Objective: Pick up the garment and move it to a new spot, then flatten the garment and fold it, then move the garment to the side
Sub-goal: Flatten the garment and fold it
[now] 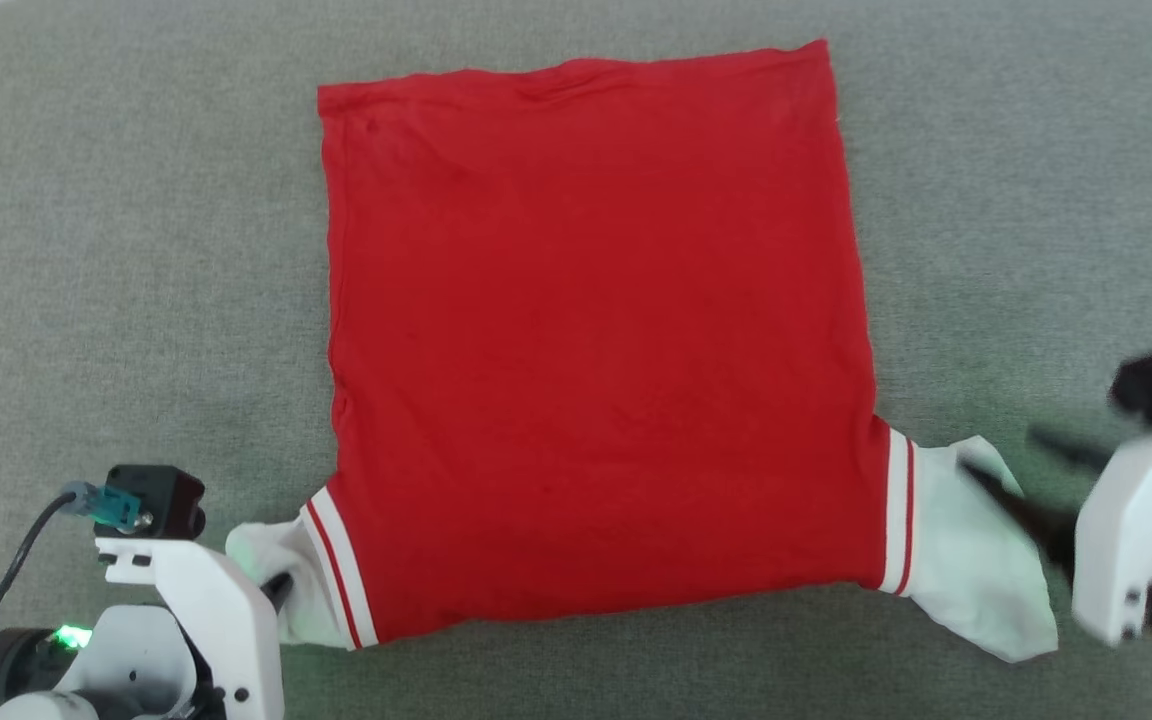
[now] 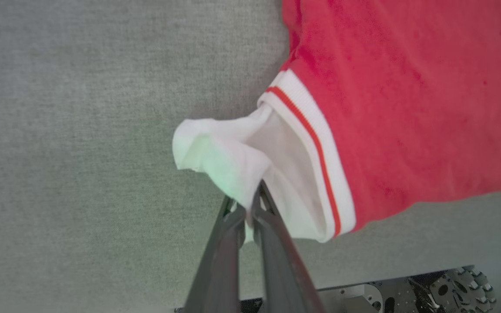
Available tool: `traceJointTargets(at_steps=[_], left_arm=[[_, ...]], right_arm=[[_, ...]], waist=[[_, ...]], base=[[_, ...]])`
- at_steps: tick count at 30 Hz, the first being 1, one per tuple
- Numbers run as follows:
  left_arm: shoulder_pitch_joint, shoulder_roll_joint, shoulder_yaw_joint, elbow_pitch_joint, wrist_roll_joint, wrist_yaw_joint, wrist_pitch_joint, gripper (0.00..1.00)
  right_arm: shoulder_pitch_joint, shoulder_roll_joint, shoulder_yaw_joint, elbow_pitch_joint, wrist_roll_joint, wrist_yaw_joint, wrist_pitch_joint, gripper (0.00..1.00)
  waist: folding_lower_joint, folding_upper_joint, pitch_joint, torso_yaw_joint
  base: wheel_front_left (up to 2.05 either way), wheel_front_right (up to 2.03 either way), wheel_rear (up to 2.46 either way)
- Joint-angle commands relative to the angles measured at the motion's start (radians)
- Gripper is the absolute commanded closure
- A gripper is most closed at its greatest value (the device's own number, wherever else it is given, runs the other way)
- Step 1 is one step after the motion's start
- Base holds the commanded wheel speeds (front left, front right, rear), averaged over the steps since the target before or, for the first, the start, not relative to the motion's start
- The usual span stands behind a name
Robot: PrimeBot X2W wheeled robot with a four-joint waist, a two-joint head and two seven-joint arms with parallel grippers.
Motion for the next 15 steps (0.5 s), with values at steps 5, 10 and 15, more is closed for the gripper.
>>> traceJointTargets(at_steps=[5, 10, 15], left_arm=[[-0.039, -0.02, 0.003, 0.003, 0.01, -0.012, -0.032, 1.0], [-0.08, -0.039, -0.015, 0.012, 0.013, -0.034, -0.044, 1.0], [-0.131, -0.063, -0.04, 0.031, 0.02, -0.062, -0.054, 1.0]], right_arm=[[-0.138, 0.058, -0.027, -0.009, -0.089, 0.0, -0.094, 0.0], [-0.304, 0.082, -0.012, 0.107, -0.152, 0.0, -0.181, 0.0], [-0.486, 0.061, 0.026, 0.306, -0.18, 0.0, -0.224, 0.0]], waist=[[-0.0001, 0.0, 0.033, 0.022], [-0.0001, 0.0, 0.069, 0.061], [-0.0001, 0.0, 0.108, 0.116]], base=[[0.0, 0.0, 0.0], [0.0, 0.0, 0.0], [0.0, 0.0, 0.0]])
